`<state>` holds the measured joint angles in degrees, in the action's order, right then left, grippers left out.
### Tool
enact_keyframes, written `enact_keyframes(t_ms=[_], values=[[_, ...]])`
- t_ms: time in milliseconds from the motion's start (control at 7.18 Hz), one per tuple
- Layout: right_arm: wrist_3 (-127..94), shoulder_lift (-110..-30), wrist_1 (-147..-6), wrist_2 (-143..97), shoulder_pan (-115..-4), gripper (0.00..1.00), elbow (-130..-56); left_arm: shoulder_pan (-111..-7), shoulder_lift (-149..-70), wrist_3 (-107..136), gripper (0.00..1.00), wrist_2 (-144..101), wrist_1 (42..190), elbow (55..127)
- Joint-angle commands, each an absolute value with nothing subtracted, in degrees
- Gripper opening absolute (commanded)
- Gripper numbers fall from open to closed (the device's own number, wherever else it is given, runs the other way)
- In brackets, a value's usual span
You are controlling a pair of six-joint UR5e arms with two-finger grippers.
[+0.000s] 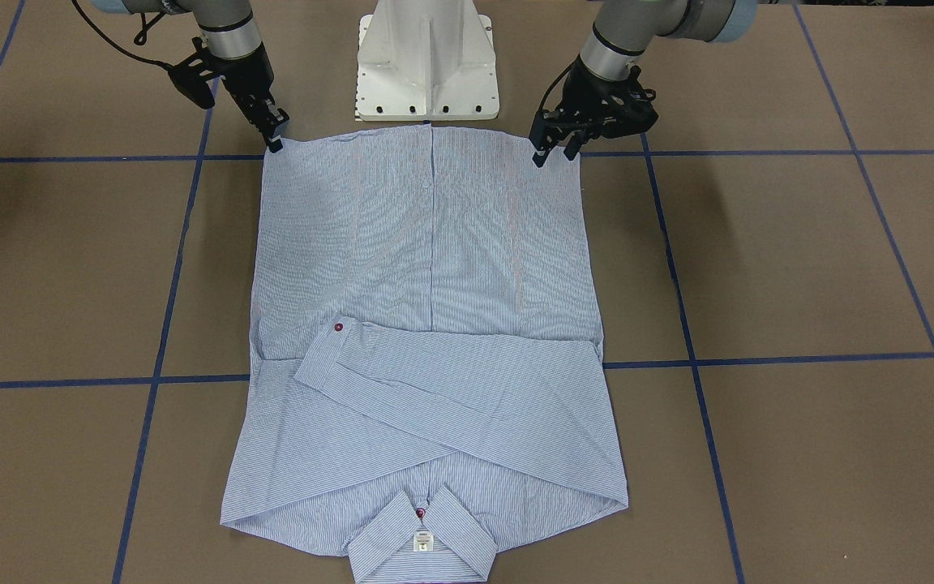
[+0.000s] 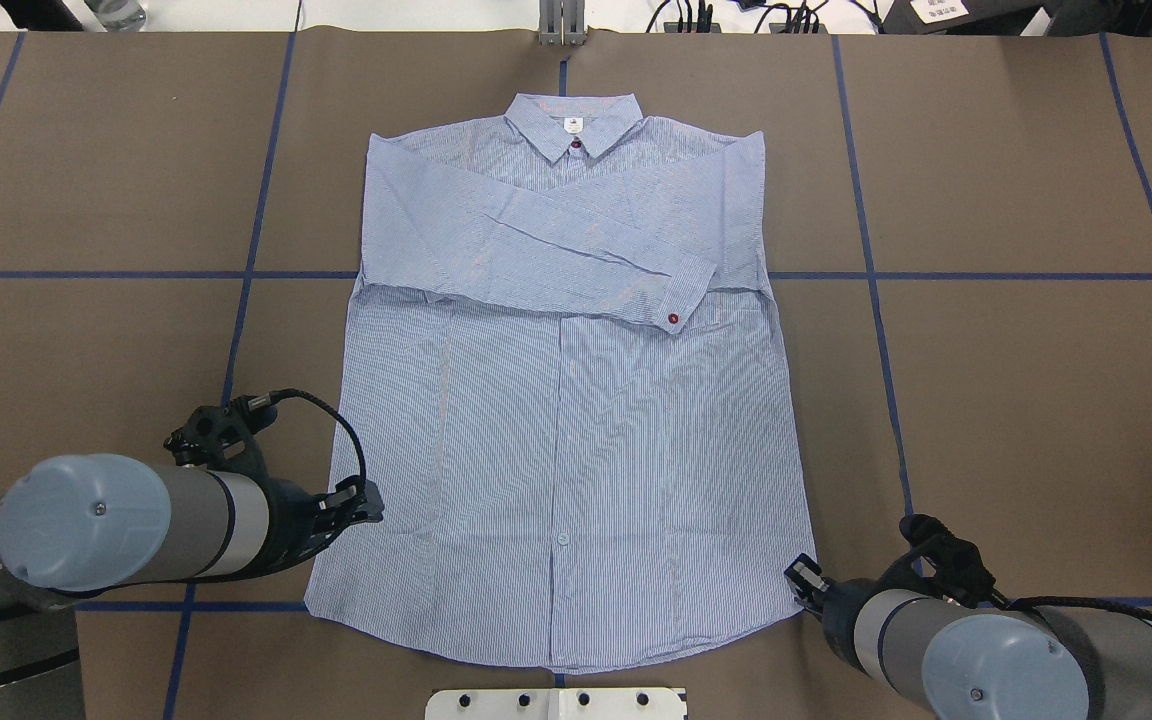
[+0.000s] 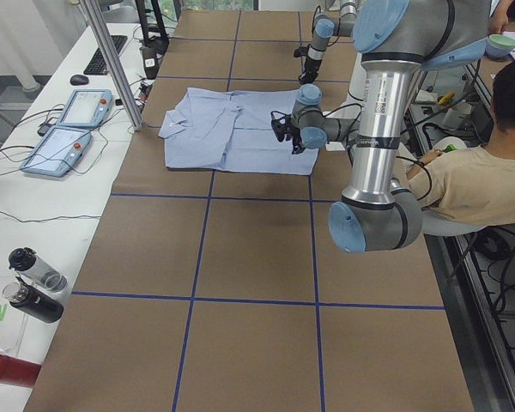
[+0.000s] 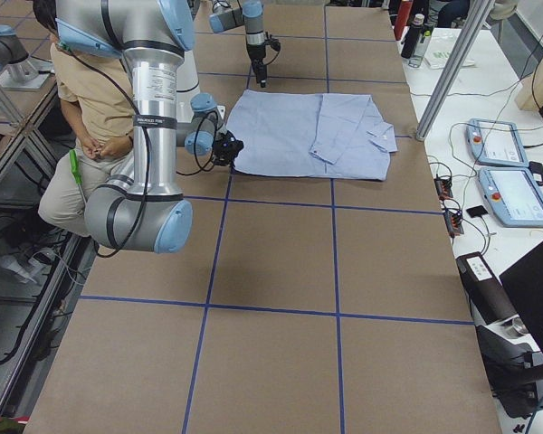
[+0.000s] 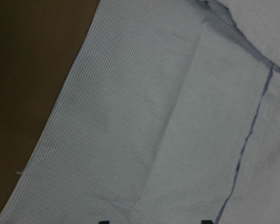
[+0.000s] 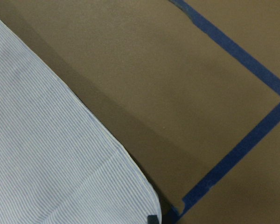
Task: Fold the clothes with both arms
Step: 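Release the sleeve and move both grippers to the shirt hem corners, then grasp both hem corners with the left and right grippers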
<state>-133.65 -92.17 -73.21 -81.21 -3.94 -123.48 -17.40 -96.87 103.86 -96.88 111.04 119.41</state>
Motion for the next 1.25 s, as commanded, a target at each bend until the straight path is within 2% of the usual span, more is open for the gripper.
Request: enact_keyframes(t_ms=[0, 279, 1114], values=[[-133.68, -92.28, -73.3, -81.21, -3.96, 0.0, -123.49, -14.0, -94.83, 107.63, 0.61, -95.54, 110.74, 118.66], [-133.68, -92.2, -73.3, -81.12, -3.96, 0.0, -123.57, -11.17, -94.66, 108.9, 0.57, -95.36, 110.3, 117.86], [-133.68, -92.2, -73.56, -81.12, -3.96, 0.0, -123.57, -10.2, -93.43, 108.9, 0.55, -94.13, 110.3, 116.72]])
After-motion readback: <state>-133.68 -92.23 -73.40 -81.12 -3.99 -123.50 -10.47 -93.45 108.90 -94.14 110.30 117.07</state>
